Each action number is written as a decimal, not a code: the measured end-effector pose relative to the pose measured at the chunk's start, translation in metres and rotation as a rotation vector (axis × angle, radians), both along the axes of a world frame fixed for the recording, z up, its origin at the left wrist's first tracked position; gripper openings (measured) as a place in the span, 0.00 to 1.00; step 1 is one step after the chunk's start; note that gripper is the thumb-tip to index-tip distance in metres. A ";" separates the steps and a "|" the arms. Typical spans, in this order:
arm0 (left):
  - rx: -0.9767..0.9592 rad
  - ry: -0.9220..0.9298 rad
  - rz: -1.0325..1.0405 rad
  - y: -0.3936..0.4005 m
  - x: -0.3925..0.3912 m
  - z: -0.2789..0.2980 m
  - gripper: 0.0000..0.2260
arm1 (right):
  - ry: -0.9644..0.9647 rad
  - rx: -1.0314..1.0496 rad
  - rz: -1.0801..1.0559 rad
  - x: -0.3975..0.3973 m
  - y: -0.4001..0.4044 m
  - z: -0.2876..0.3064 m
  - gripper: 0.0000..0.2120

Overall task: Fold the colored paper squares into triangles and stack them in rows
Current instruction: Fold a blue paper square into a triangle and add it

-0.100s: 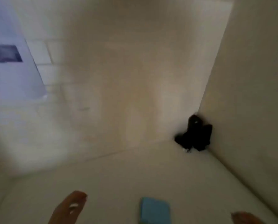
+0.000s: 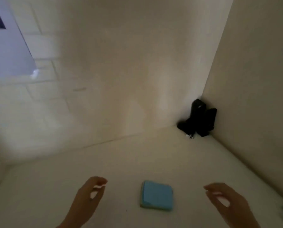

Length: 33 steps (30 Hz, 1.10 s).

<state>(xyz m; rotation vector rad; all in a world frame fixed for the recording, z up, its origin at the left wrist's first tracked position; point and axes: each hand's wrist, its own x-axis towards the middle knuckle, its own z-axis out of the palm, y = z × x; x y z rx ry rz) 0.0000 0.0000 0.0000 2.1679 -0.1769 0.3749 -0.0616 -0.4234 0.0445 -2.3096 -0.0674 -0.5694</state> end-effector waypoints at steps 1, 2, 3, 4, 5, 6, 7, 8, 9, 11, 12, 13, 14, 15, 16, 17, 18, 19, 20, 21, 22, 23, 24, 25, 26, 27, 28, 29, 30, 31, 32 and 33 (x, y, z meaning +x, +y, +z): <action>0.027 -0.049 -0.077 -0.014 0.007 -0.007 0.13 | -0.030 -0.048 0.070 0.013 0.020 -0.006 0.06; 0.092 -0.056 -0.153 -0.029 0.007 -0.016 0.10 | 0.001 -0.125 0.141 0.016 0.036 -0.016 0.09; 0.124 -0.065 -0.229 -0.042 0.003 -0.030 0.09 | 0.026 -0.191 0.225 0.018 0.049 -0.033 0.15; 0.161 -0.105 -0.293 -0.054 0.001 -0.042 0.10 | 0.049 -0.239 0.275 0.021 0.063 -0.045 0.20; 0.189 -0.142 -0.343 -0.062 0.002 -0.050 0.12 | 0.052 -0.311 0.270 0.026 0.072 -0.055 0.23; 0.204 -0.176 -0.374 -0.069 0.004 -0.055 0.14 | 0.032 -0.358 0.278 0.029 0.079 -0.061 0.26; 0.217 -0.207 -0.407 -0.076 0.004 -0.058 0.16 | 0.001 -0.410 0.278 0.030 0.088 -0.070 0.28; 0.231 -0.226 -0.428 -0.083 0.002 -0.064 0.17 | -0.026 -0.459 0.280 0.029 0.097 -0.079 0.29; 0.231 -0.254 -0.434 -0.089 -0.001 -0.066 0.18 | -0.044 -0.504 0.262 0.027 0.103 -0.086 0.30; 0.263 -0.325 -0.434 -0.097 -0.005 -0.072 0.19 | -0.022 -0.561 0.192 0.023 0.108 -0.095 0.33; 0.280 -0.348 -0.432 -0.099 -0.007 -0.075 0.21 | -0.022 -0.584 0.159 0.019 0.110 -0.098 0.34; 0.295 -0.357 -0.435 -0.100 -0.008 -0.077 0.21 | 0.009 -0.608 0.138 0.014 0.113 -0.098 0.34; 0.314 -0.362 -0.427 -0.102 -0.009 -0.079 0.22 | 0.007 -0.618 0.118 0.010 0.114 -0.105 0.34; 0.338 -0.361 -0.423 -0.102 -0.010 -0.080 0.21 | 0.014 -0.616 0.101 0.007 0.116 -0.110 0.33; 0.368 -0.358 -0.425 -0.103 -0.011 -0.082 0.21 | 0.006 -0.606 0.091 0.005 0.116 -0.116 0.31; 0.389 -0.339 -0.427 -0.104 -0.010 -0.081 0.20 | 0.019 -0.571 0.086 0.005 0.117 -0.117 0.28; 0.395 -0.328 -0.429 -0.105 -0.008 -0.082 0.20 | 0.009 -0.535 0.081 0.006 0.117 -0.118 0.24; 0.391 -0.301 -0.429 -0.105 -0.005 -0.081 0.19 | 0.005 -0.507 0.068 0.008 0.117 -0.118 0.21; 0.384 -0.271 -0.432 -0.105 -0.003 -0.080 0.20 | 0.001 -0.479 0.065 0.010 0.117 -0.119 0.20; 0.381 -0.241 -0.436 -0.105 0.000 -0.078 0.21 | 0.023 -0.449 0.074 0.012 0.119 -0.117 0.21; 0.387 -0.229 -0.439 -0.104 0.004 -0.076 0.23 | 0.020 -0.425 0.076 0.014 0.121 -0.116 0.23; 0.399 -0.207 -0.446 -0.104 0.008 -0.074 0.24 | 0.030 -0.403 0.072 0.017 0.123 -0.115 0.25; 0.411 -0.184 -0.452 -0.104 0.012 -0.073 0.24 | 0.060 -0.384 0.072 0.020 0.124 -0.115 0.28; 0.417 -0.168 -0.454 -0.106 0.015 -0.073 0.23 | 0.096 -0.371 0.074 0.023 0.125 -0.114 0.28; 0.415 -0.171 -0.452 -0.109 0.018 -0.073 0.22 | 0.123 -0.365 0.079 0.028 0.124 -0.115 0.27; 0.408 -0.172 -0.441 -0.113 0.022 -0.073 0.20 | 0.137 -0.366 0.084 0.033 0.124 -0.114 0.26; 0.401 -0.170 -0.425 -0.117 0.026 -0.074 0.18 | 0.139 -0.366 0.086 0.040 0.123 -0.113 0.24; 0.396 -0.160 -0.405 -0.122 0.030 -0.074 0.17 | 0.138 -0.374 0.082 0.047 0.121 -0.113 0.22; 0.392 -0.154 -0.388 -0.127 0.034 -0.073 0.17 | 0.144 -0.393 0.068 0.054 0.118 -0.113 0.20; 0.388 -0.148 -0.370 -0.132 0.040 -0.073 0.18 | 0.166 -0.421 0.043 0.061 0.115 -0.113 0.19; 0.383 -0.153 -0.351 -0.137 0.046 -0.073 0.18 | 0.185 -0.451 0.017 0.068 0.113 -0.111 0.19; 0.385 -0.158 -0.336 -0.141 0.052 -0.072 0.17 | 0.198 -0.474 -0.006 0.073 0.112 -0.109 0.18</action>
